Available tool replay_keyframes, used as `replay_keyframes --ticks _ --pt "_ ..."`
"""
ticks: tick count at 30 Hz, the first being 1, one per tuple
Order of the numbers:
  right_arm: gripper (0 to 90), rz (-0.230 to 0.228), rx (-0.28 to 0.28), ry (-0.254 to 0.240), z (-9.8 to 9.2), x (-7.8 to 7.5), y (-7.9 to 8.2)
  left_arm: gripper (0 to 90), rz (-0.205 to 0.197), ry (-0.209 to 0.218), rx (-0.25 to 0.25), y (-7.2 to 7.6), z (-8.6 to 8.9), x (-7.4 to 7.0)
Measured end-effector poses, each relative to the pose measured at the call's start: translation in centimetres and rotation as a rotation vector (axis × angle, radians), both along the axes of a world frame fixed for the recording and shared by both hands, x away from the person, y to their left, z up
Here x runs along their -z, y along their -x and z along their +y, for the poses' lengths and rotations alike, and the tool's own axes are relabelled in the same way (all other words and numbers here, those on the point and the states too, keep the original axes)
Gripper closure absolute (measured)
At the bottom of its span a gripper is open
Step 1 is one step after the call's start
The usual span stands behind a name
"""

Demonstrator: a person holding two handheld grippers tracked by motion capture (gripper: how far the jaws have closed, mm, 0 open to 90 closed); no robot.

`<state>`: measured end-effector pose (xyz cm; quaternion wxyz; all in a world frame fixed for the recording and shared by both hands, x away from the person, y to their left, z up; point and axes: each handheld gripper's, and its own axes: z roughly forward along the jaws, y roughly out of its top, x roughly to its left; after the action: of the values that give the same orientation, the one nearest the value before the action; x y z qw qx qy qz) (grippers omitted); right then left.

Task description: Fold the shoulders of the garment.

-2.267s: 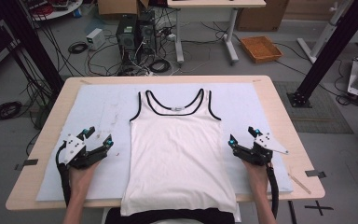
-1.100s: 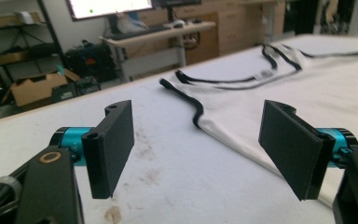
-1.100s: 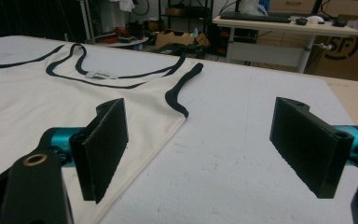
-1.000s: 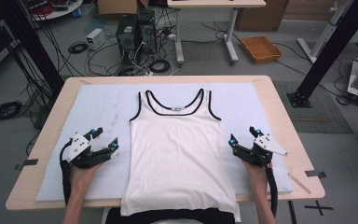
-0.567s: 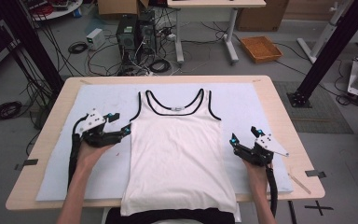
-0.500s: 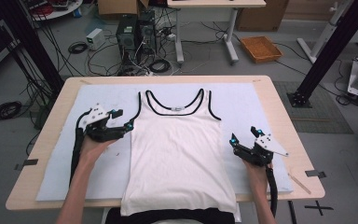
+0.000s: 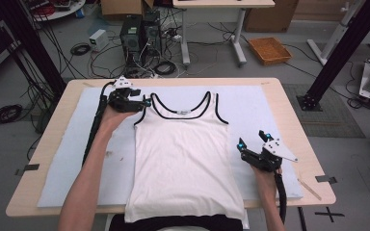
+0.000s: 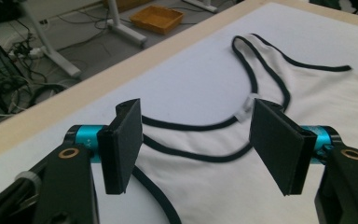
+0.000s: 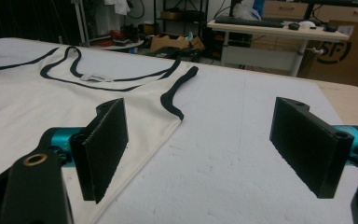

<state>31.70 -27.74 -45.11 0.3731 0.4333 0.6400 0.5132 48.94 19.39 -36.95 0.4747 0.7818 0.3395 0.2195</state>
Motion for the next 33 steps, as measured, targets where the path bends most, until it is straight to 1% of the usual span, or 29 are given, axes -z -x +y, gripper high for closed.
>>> replay_keyframes --ticks 2,3,4,5,6,7,8,9,10,11,12,13,14,15,16,17,18,19,20,21,22,23,24,25,27,28,30,31,33 --pt "19.1 0.002 0.001 -0.002 0.0 0.0 0.0 40.4 0.008 -0.002 -0.008 -1.2 -0.2 0.3" --pt "19.1 0.002 0.002 -0.002 0.0 0.0 0.0 41.0 -0.007 -0.002 -0.021 -1.7 -0.2 0.6" --pt "19.1 0.002 0.003 -0.004 -0.1 0.0 0.0 43.3 0.0 0.001 -0.023 -2.3 0.0 0.7" --pt "19.1 0.003 0.004 -0.005 -0.1 0.0 0.0 43.9 0.017 0.005 -0.04 -2.9 0.0 0.9" --pt "19.1 0.003 0.003 -0.004 -0.1 0.0 0.0 43.9 0.027 -0.004 -0.062 -3.5 0.1 1.0" --pt "19.1 0.001 0.006 -0.001 0.0 0.0 0.0 43.9 0.039 -0.022 -0.074 -4.0 0.1 1.1" --pt "19.1 0.004 0.007 -0.001 0.0 0.0 0.0 43.9 0.039 -0.023 -0.083 -4.5 0.1 1.2" --pt "19.0 0.003 0.008 0.002 0.0 0.0 0.0 43.9 0.049 -0.019 -0.086 -4.9 0.0 1.2" --pt "19.0 0.006 0.007 0.005 0.1 0.0 0.1 43.9 0.05 -0.022 -0.086 -5.3 -0.2 1.2" --pt "19.0 0.0 0.009 0.007 0.1 0.0 0.0 43.8 0.054 -0.033 -0.087 -5.7 -0.4 1.2" --pt "19.0 0.0 0.01 0.006 0.1 0.0 0.1 43.9 0.046 -0.044 -0.092 -6.0 -0.6 1.4" --pt "19.0 0.001 0.01 0.005 0.1 0.0 0.1 44.2 0.024 -0.049 -0.09 -6.2 -0.7 1.6" --pt "19.0 -0.001 0.01 0.006 0.1 0.0 0.1 44.2 0.019 -0.046 -0.093 -6.5 -0.7 1.9" --pt "19.0 0.001 0.01 0.007 0.1 0.0 0.0 44.2 0.05 -0.049 -0.1 -6.9 -0.6 2.3" --pt "19.0 0.0 0.01 0.007 0.1 0.0 0.1 44.1 0.081 -0.068 -0.113 -7.4 -0.7 2.7" --pt "19.0 0.001 0.011 0.006 0.1 0.0 0.1 44.1 0.097 -0.087 -0.122 -7.8 -0.7 3.1" --pt "19.0 0.001 0.011 0.006 0.1 0.0 0.1 44.1 0.113 -0.094 -0.129 -8.2 -0.7 3.3" --pt "19.0 0.0 0.011 0.007 0.1 0.0 0.0 44.1 0.117 -0.086 -0.13 -8.4 -0.8 3.5" --pt "19.0 0.0 0.011 0.007 0.1 0.0 0.0 44.1 0.121 -0.089 -0.134 -8.7 -0.9 3.6" --pt "19.1 0.001 0.012 0.007 0.1 0.0 0.0 44.1 0.118 -0.099 -0.142 -8.9 -1.0 3.8" --pt "19.0 0.003 0.011 0.007 0.1 0.0 0.0 44.3 0.103 -0.106 -0.145 -9.0 -1.1 4.0" --pt "19.0 0.004 0.011 0.007 0.1 0.0 0.0 45.8 0.105 -0.108 -0.153 -9.2 -1.1 4.3" --pt "19.0 0.003 0.011 0.007 0.1 0.0 0.0 46.0 0.113 -0.105 -0.164 -9.4 -1.0 4.7" --pt "19.0 0.003 0.012 0.007 0.1 0.0 0.0 46.0 0.131 -0.105 -0.18 -9.6 -0.9 5.2" --pt "19.0 0.006 0.013 0.006 0.1 0.0 0.0 46.0 0.157 -0.112 -0.194 -9.8 -0.7 5.9" --pt "19.0 0.005 0.014 0.007 0.1 0.0 0.0 46.0 0.164 -0.118 -0.206 -9.9 -0.6 6.2" --pt "19.1 0.004 0.015 0.01 0.1 0.0 0.0 46.0 0.17 -0.111 -0.228 -10.1 -0.5 6.6" --pt "19.1 0.004 0.015 0.009 0.1 0.0 0.0 46.0 0.17 -0.111 -0.228 -10.1 -0.5 6.6" --pt "19.0 0.005 0.018 0.012 0.1 0.0 0.0 47.0 0.153 -0.111 -0.239 -10.3 -0.9 7.0"
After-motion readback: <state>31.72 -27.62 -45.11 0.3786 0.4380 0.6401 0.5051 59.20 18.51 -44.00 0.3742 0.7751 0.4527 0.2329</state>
